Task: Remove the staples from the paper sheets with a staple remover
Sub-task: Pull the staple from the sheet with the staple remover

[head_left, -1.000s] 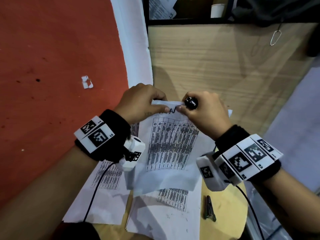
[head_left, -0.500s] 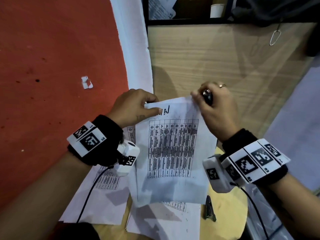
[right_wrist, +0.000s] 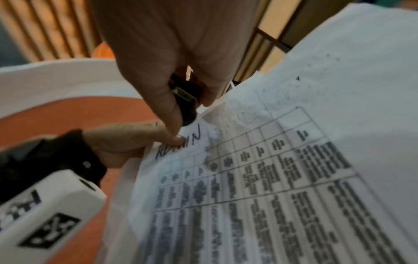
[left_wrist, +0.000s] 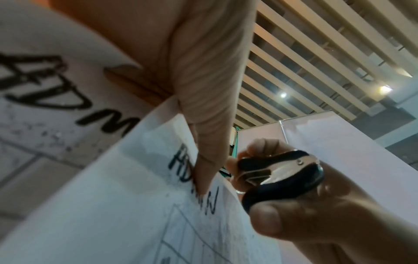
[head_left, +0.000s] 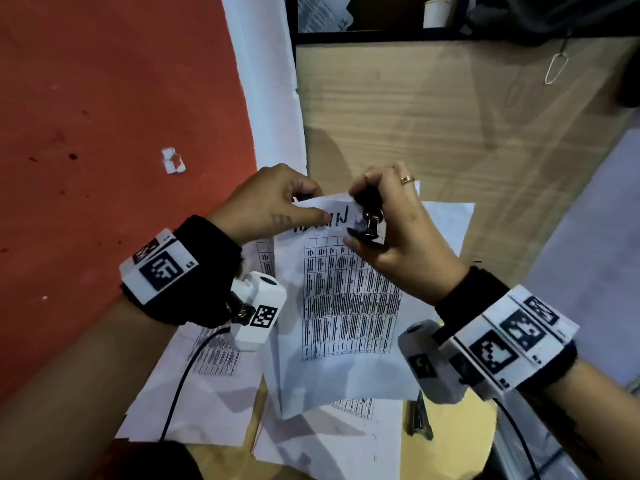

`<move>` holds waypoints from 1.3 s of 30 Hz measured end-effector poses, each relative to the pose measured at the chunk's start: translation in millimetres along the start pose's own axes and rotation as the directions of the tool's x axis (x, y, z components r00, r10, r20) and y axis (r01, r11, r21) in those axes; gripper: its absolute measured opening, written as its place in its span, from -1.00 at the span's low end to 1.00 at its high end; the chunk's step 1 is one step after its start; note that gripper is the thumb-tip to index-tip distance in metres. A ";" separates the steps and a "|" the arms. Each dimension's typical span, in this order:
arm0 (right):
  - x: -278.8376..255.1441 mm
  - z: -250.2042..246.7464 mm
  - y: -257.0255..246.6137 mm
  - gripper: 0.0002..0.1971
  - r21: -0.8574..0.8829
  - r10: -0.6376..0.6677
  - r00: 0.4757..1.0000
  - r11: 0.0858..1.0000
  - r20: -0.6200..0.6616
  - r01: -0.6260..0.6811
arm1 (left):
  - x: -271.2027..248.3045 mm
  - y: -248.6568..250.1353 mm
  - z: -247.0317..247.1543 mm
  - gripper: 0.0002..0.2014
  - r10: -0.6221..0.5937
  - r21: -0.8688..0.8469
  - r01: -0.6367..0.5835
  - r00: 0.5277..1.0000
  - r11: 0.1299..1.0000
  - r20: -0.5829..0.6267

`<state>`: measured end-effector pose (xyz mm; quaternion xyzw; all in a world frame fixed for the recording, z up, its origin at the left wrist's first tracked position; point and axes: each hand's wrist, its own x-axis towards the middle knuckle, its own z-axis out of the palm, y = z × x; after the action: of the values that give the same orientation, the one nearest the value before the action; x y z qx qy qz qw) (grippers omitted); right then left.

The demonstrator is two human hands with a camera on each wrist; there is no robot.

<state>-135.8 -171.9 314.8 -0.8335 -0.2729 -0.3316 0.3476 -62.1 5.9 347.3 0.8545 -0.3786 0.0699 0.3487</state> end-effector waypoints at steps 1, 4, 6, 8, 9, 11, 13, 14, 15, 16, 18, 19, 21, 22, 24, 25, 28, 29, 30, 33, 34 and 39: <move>-0.7 -0.3 0.4 -0.58 -0.007 -0.043 0.999 0.999 -0.030 0.043 | -0.3 0.9 -1.1 -0.89 0.009 -0.009 -0.008 1.000 1.000 0.006; -2.7 -1.0 1.7 -0.59 -0.080 -0.124 0.990 0.990 -0.068 0.118 | -1.5 6.0 -2.2 -0.91 0.029 -0.039 -0.029 0.999 0.999 0.023; -2.5 -1.3 3.3 -0.58 -0.187 -0.154 0.986 0.972 -0.068 0.139 | -2.4 10.6 -1.9 -0.92 0.036 -0.069 -0.033 0.999 0.997 0.038; -1.5 -1.2 4.9 -0.57 -0.194 -0.171 0.982 0.969 -0.085 0.152 | -2.8 13.8 -1.9 -0.92 0.035 -0.099 -0.030 0.998 0.995 0.051; -1.0 -1.3 5.3 -0.58 -0.179 -0.180 0.979 0.971 -0.096 0.161 | -2.8 15.1 -2.0 -0.90 0.032 -0.109 -0.026 0.998 0.994 0.053; -0.5 -1.5 5.4 -0.59 -0.175 -0.199 0.974 0.968 -0.111 0.178 | -2.6 16.5 -2.2 -0.87 0.020 -0.121 -0.013 0.998 0.993 0.057; -0.8 -1.7 4.5 -0.60 -0.195 -0.223 0.968 0.961 -0.117 0.198 | -2.8 17.4 -2.0 -0.92 0.003 -0.134 0.004 0.999 0.991 0.054; -0.9 -1.6 4.1 -0.61 -0.210 -0.235 0.965 0.956 -0.120 0.207 | -2.8 18.2 -2.1 -0.93 -0.002 -0.136 0.008 0.999 0.991 0.048; -0.8 -1.4 3.9 -0.62 -0.220 -0.245 0.962 0.952 -0.123 0.215 | -2.6 18.3 -2.1 -0.93 -0.008 -0.140 0.013 0.999 0.990 0.041; -0.6 -0.9 3.9 -0.63 -0.227 -0.254 0.959 0.949 -0.127 0.221 | -3.0 19.1 -2.4 -0.95 -0.013 -0.150 0.019 0.999 0.989 0.038; -0.8 0.8 4.5 -0.66 -0.236 -0.268 0.954 0.944 -0.132 0.232 | -4.3 20.3 -3.1 -0.89 -0.025 -0.166 0.030 0.999 0.986 0.035; -0.9 1.3 4.7 -0.66 -0.240 -0.272 0.953 0.942 -0.132 0.236 | -4.6 20.0 -3.1 -0.86 -0.028 -0.169 0.034 0.999 0.985 0.035; -0.6 2.2 4.8 -0.66 -0.240 -0.278 0.952 0.940 -0.130 0.242 | -5.5 20.7 -3.0 -0.84 -0.028 -0.180 0.037 0.998 0.983 0.050; -0.3 2.5 4.7 -0.67 -0.244 -0.283 0.950 0.938 -0.131 0.246 | -6.1 20.9 -3.0 -0.82 -0.028 -0.188 0.038 0.998 0.981 0.058; 0.9 3.7 5.1 -0.68 -0.269 -0.300 0.945 0.928 -0.134 0.257 | -7.0 20.2 -3.6 -0.81 -0.026 -0.196 0.040 0.997 0.980 0.072; 1.5 4.2 5.5 -0.68 -0.283 -0.308 0.942 0.922 -0.131 0.263 | -7.7 20.1 -3.9 -0.84 -0.026 -0.201 0.041 0.997 0.979 0.076; 2.3 6.5 8.1 -0.71 -0.319 -0.335 0.934 0.905 -0.127 0.281 | -9.1 19.8 -5.3 -0.91 -0.031 -0.209 0.047 0.996 0.977 0.080; 2.2 7.1 8.7 -0.73 -0.325 -0.343 0.930 0.901 -0.131 0.286 | -9.3 19.5 -5.4 -0.92 -0.030 -0.217 0.047 0.996 0.975 0.081; 2.2 8.0 9.1 -0.76 -0.328 -0.349 0.927 0.899 -0.137 0.290 | -9.4 19.5 -5.5 -0.92 -0.031 -0.223 0.049 0.996 0.974 0.084; 2.8 10.3 9.5 -0.80 -0.330 -0.348 0.925 0.900 -0.152 0.285 | -8.8 18.3 -4.5 -0.89 -0.036 -0.227 0.055 0.996 0.972 0.087; 2.9 10.8 9.4 -0.79 -0.324 -0.336 0.928 0.906 -0.158 0.273 | -8.6 17.6 -4.0 -0.89 -0.035 -0.227 0.054 0.996 0.972 0.086; 1.1 9.5 7.7 -0.75 -0.179 -0.201 0.952 0.970 -0.233 0.161 | -7.9 11.2 -4.3 -0.74 -0.002 -0.272 0.036 0.992 0.962 0.125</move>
<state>-126.4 -169.2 307.4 -0.7816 -0.2754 -0.4848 0.2798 -74.8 8.1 353.6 0.8044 -0.3974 -0.0394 0.4399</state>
